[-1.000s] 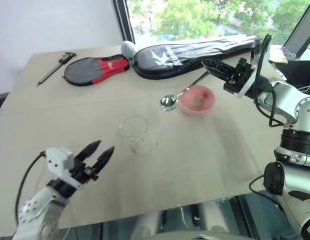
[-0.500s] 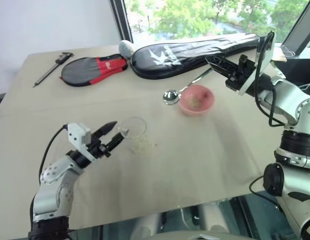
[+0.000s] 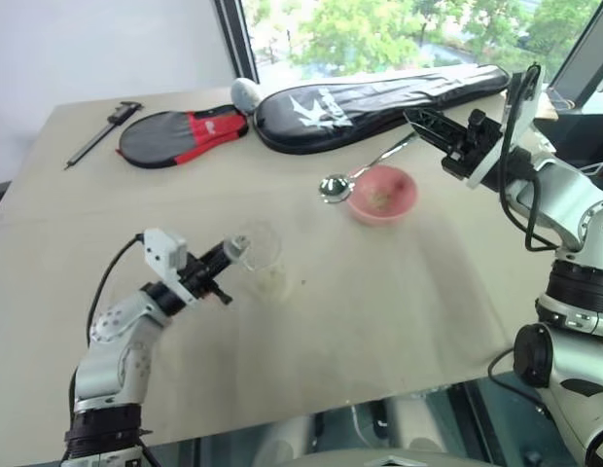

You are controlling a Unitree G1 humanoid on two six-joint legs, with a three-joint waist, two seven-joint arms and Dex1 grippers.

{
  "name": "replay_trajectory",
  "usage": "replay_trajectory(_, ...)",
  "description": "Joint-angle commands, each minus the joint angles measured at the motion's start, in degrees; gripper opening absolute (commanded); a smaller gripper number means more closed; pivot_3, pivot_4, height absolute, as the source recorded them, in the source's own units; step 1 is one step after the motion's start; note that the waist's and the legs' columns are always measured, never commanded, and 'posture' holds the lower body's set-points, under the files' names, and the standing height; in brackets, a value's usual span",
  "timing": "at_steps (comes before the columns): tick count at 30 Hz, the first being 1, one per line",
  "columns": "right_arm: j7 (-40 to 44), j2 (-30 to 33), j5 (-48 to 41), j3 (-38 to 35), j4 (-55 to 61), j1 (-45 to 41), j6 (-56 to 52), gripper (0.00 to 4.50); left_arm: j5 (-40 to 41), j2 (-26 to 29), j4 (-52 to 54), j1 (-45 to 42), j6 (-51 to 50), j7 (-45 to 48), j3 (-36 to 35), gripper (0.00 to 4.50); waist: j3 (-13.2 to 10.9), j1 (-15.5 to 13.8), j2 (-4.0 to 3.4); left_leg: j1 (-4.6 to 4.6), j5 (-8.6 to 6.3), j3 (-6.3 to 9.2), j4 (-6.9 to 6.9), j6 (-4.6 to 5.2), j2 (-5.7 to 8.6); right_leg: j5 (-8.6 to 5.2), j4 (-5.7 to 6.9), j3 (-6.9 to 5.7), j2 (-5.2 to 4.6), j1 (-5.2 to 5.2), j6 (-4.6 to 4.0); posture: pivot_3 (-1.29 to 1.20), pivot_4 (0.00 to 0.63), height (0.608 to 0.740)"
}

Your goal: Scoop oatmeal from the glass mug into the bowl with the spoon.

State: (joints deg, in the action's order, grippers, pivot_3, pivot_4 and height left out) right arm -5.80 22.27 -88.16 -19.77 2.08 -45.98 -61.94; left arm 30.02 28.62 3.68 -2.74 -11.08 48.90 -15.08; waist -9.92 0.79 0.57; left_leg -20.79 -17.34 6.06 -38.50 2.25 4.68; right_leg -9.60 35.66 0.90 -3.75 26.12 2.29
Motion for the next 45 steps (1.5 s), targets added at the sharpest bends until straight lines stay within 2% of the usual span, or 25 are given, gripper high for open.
replay_trajectory(1,0.1,0.7,-2.9,0.9,2.2,-2.2,0.4,0.0,-0.2,0.4,0.5,-1.5,0.5,-0.4,-0.1,0.07,0.0,0.0,0.0,0.0,0.0,0.0,0.0,0.0,0.0,0.0,0.0,0.0,0.0,0.0,0.0,0.0,0.15,0.74)
replay_trajectory(9,2.3,-0.1,-1.8,6.5,3.3,-7.8,-0.2,0.0,-2.0,-0.4,-0.3,-6.7,2.1,-1.5,1.8,0.07,0.0,0.0,0.0,-0.01,0.01,0.01,0.0,-0.01,0.0,0.0,0.05,-0.01,0.01,0.04,0.0,0.0,0.15,0.74)
replay_trajectory(12,5.0,-0.3,1.1,9.2,4.0,-10.0,0.1,0.0,-3.2,-0.6,-0.7,-10.3,3.7,-2.0,2.4,0.07,0.0,0.0,0.01,-0.02,0.01,0.02,0.0,-0.02,0.01,0.0,0.05,-0.03,0.0,0.04,0.0,0.0,0.15,0.74)
replay_trajectory(21,16.7,2.3,18.8,18.1,7.2,-11.3,2.5,0.0,-8.1,0.6,-2.5,-17.3,8.0,-1.4,4.9,0.07,0.0,0.0,0.01,-0.13,0.01,0.01,-0.01,-0.02,0.03,0.0,0.02,-0.03,0.01,0.13,0.01,0.0,0.15,0.74)
replay_trajectory(25,24.7,5.4,31.2,26.2,11.6,-10.9,6.7,0.0,-10.5,1.8,-3.4,-19.3,8.5,-1.2,6.3,0.07,0.0,0.0,0.01,-0.16,0.02,0.01,-0.01,-0.03,0.03,0.0,0.03,-0.03,0.01,0.18,0.01,0.0,0.15,0.74)
replay_trajectory(31,28.4,2.9,40.1,32.5,13.4,-7.9,9.4,0.0,-12.7,3.0,-6.0,-22.7,9.6,-0.9,7.7,0.07,0.0,0.0,0.04,-0.22,0.03,0.03,-0.04,-0.05,0.03,0.01,0.1,-0.03,0.02,0.27,0.01,0.0,0.15,0.74)
replay_trajectory(37,26.6,-1.9,38.6,29.7,12.6,-6.6,4.4,0.0,-11.9,2.8,-6.8,-23.5,9.7,-1.1,6.9,0.07,0.0,0.1,0.04,-0.55,0.08,0.04,-0.15,-0.14,0.04,0.02,0.21,-0.01,0.03,0.63,0.01,0.0,0.15,0.74)
replay_trajectory(41,20.0,-7.0,32.0,21.5,9.6,-8.0,-3.2,0.0,-12.2,2.5,-7.3,-22.6,11.1,-1.1,6.8,0.07,0.0,0.1,0.04,-0.59,0.08,0.05,-0.16,-0.15,0.04,0.02,0.21,-0.01,0.02,0.65,0.01,0.0,0.15,0.74)
replay_trajectory(45,16.1,-8.6,28.8,15.3,6.3,-11.0,-8.0,0.0,-12.7,1.6,-8.4,-21.9,13.5,-1.9,6.8,0.07,0.0,0.0,0.03,-0.6,0.09,0.07,-0.2,-0.16,0.06,0.03,0.23,-0.02,0.02,0.65,0.01,0.0,0.15,0.74)
